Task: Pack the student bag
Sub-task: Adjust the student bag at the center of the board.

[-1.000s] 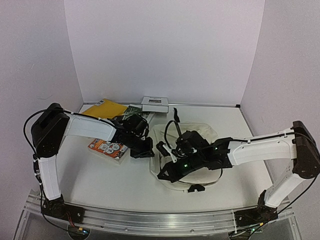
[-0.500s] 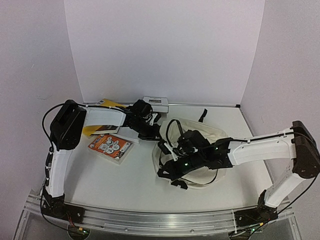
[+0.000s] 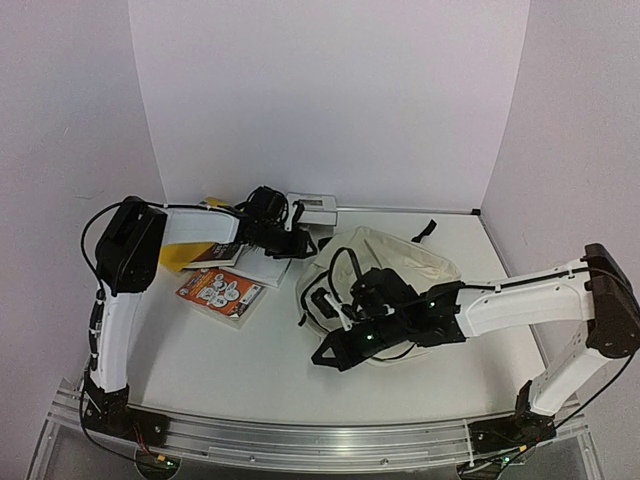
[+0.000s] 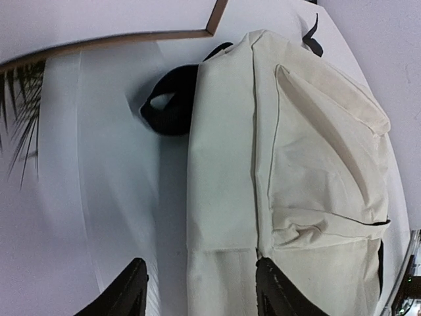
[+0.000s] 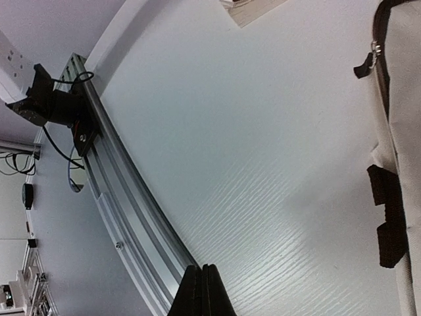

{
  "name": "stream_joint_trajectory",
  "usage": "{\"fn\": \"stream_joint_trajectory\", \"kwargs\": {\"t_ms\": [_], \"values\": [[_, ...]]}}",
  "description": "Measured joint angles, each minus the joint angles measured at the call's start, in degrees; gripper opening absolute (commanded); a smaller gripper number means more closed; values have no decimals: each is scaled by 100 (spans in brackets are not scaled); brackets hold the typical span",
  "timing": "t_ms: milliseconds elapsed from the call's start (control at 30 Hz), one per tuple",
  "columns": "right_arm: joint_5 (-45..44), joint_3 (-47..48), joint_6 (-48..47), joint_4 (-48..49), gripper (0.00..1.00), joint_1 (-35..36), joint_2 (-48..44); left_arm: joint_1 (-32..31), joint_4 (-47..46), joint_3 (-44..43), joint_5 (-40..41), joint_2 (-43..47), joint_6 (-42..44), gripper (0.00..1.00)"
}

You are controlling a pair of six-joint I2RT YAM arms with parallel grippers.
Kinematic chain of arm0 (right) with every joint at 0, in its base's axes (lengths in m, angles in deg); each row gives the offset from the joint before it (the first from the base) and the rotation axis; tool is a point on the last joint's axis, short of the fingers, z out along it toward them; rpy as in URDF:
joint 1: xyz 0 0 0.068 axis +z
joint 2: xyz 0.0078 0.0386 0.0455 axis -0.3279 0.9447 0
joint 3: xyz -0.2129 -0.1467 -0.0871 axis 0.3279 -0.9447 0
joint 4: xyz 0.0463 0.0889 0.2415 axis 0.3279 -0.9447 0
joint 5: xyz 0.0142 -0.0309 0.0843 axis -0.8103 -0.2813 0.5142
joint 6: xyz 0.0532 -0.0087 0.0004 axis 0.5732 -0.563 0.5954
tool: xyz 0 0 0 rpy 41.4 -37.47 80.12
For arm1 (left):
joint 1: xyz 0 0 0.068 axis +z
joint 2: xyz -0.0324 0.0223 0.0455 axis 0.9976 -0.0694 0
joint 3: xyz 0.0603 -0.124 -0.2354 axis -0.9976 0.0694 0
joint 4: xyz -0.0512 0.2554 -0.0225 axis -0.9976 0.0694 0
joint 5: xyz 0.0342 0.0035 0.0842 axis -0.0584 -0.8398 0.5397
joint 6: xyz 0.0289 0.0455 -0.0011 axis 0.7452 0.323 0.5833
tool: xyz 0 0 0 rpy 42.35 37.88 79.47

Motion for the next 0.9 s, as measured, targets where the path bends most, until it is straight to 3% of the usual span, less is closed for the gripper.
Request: {"fn": "stream_joint_trajectory", "kwargs": {"t_ms": [33, 133, 267, 467, 700, 900], "values": [[-179, 0, 59, 0, 0, 0, -13, -28, -11, 256, 42, 199, -57, 64], [-640, 0, 262, 0, 20, -2, -66, -105, -72, 999, 103, 828, -212, 72], [-1440, 63, 553, -26, 35, -28, -101, -214, -321, 2072, 90, 1733, -581, 77], [-2273, 979, 271, -426, 42, -284, 492, -356, -1172, 3668, 74, 2640, -1099, 79], [-2581, 1652, -992, -951, 59, -352, 1285, -350, -1366, 4172, 76, 2802, -1397, 79], [-3012, 1694, -1768, -1239, 63, -348, 1650, -350, -1615, 4476, 61, 3010, -1521, 80]]}}
